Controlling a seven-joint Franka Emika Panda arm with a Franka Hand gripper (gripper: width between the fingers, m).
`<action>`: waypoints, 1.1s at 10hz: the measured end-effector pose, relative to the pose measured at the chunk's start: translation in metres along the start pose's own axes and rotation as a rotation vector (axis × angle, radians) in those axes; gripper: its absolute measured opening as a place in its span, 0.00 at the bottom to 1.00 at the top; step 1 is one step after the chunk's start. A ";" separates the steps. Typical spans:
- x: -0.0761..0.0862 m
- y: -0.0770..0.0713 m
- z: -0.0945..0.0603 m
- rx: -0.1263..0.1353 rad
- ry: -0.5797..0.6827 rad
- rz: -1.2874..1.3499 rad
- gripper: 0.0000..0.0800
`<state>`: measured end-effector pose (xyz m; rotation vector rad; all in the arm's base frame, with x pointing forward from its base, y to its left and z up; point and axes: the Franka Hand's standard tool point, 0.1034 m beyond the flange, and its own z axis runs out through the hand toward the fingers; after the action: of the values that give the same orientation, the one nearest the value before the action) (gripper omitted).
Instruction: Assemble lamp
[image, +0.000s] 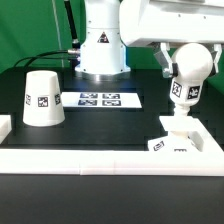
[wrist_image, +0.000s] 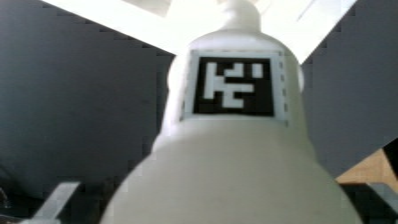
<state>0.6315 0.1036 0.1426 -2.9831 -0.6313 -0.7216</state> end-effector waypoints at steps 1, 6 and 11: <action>-0.003 -0.002 0.001 -0.001 0.005 -0.001 0.72; -0.014 -0.005 0.008 0.001 -0.007 -0.002 0.72; -0.017 -0.005 0.016 -0.004 0.011 -0.002 0.72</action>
Offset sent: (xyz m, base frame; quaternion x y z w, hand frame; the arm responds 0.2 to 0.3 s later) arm -0.0020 -0.0002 -0.0056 0.0041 0.0120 0.0021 0.9999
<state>0.6227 0.1038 0.1208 -2.9807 -0.6333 -0.7400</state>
